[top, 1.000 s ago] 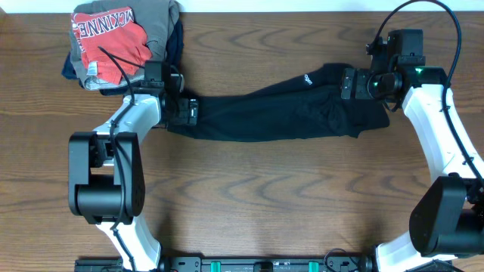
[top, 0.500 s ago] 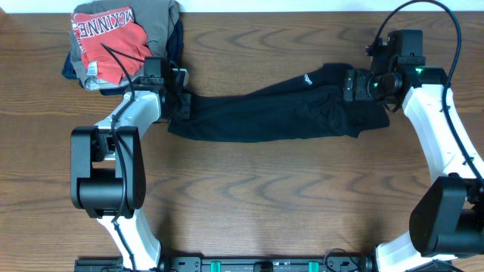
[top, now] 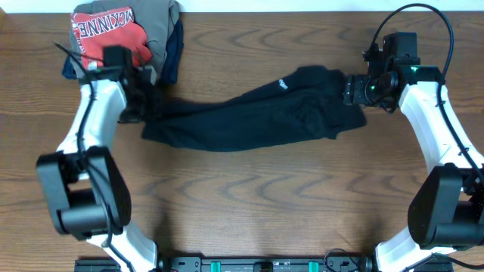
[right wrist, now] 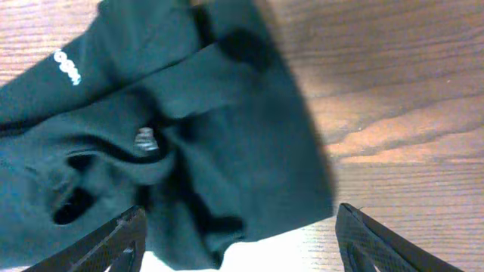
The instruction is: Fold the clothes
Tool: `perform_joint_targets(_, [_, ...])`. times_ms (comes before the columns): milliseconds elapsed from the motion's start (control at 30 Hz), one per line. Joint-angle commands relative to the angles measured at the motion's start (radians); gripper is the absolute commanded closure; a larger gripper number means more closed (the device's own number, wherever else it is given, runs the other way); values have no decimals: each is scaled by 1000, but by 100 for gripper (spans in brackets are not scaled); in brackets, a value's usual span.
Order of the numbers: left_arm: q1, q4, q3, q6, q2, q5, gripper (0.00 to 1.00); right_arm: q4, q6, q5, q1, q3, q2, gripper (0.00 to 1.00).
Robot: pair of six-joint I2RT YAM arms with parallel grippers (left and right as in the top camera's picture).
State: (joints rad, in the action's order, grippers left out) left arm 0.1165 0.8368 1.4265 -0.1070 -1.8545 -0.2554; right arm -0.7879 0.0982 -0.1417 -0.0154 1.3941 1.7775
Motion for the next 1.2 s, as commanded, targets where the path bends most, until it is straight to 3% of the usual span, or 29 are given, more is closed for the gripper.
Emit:
perform_joint_targets(0, [-21,42,72,-32,27,5,94,3,10,-6,4,10,8,23])
perform_joint_targets(333, [-228,0,84,-24,27,4,94,3,10,-5,4,10,8,23])
perform_joint_targets(600, [-424,-65,84,64,-4,4,94,-6,10,-5,4,10,9,21])
perform_joint_targets(1167, [-610,-360,84,177,-143,5,94,-9,9,-5,3,10,9,20])
